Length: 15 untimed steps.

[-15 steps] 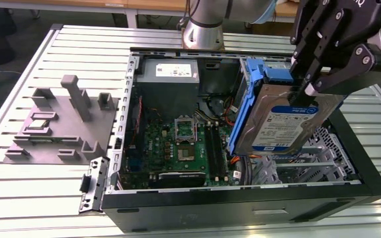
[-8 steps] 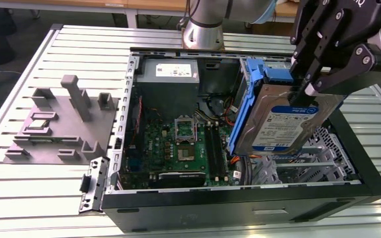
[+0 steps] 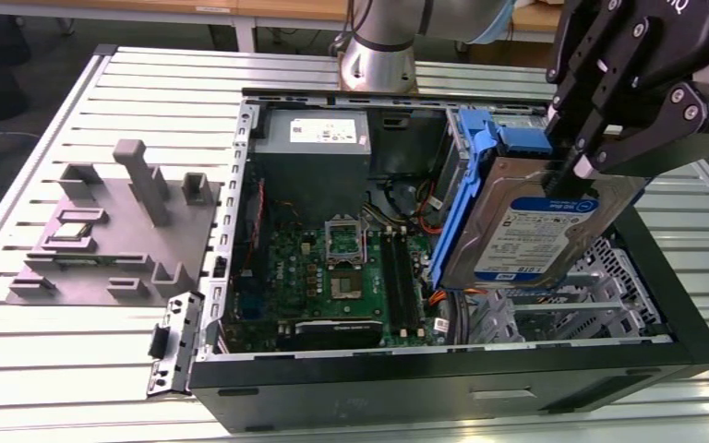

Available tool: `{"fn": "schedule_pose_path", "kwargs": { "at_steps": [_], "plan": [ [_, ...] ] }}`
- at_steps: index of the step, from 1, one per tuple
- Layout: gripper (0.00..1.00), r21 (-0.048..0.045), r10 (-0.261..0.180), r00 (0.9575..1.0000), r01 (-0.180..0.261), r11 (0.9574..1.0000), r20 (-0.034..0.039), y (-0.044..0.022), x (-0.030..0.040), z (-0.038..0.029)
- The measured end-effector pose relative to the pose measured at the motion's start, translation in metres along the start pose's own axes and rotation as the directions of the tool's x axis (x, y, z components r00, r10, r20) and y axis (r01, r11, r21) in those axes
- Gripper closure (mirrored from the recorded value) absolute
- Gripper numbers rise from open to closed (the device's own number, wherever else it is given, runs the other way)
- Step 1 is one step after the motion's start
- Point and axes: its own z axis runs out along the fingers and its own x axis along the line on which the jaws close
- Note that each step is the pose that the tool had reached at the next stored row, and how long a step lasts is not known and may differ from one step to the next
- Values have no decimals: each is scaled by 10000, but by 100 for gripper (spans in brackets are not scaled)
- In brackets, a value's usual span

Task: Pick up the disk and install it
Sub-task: 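Pick up the disk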

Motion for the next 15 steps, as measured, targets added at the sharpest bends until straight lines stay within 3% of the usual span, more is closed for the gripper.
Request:
{"fn": "schedule_pose_path", "kwargs": {
  "at_steps": [15],
  "plan": [
    [65,0,-3,10000,3,10000,-1,-57,-3,0]
  ]
}}
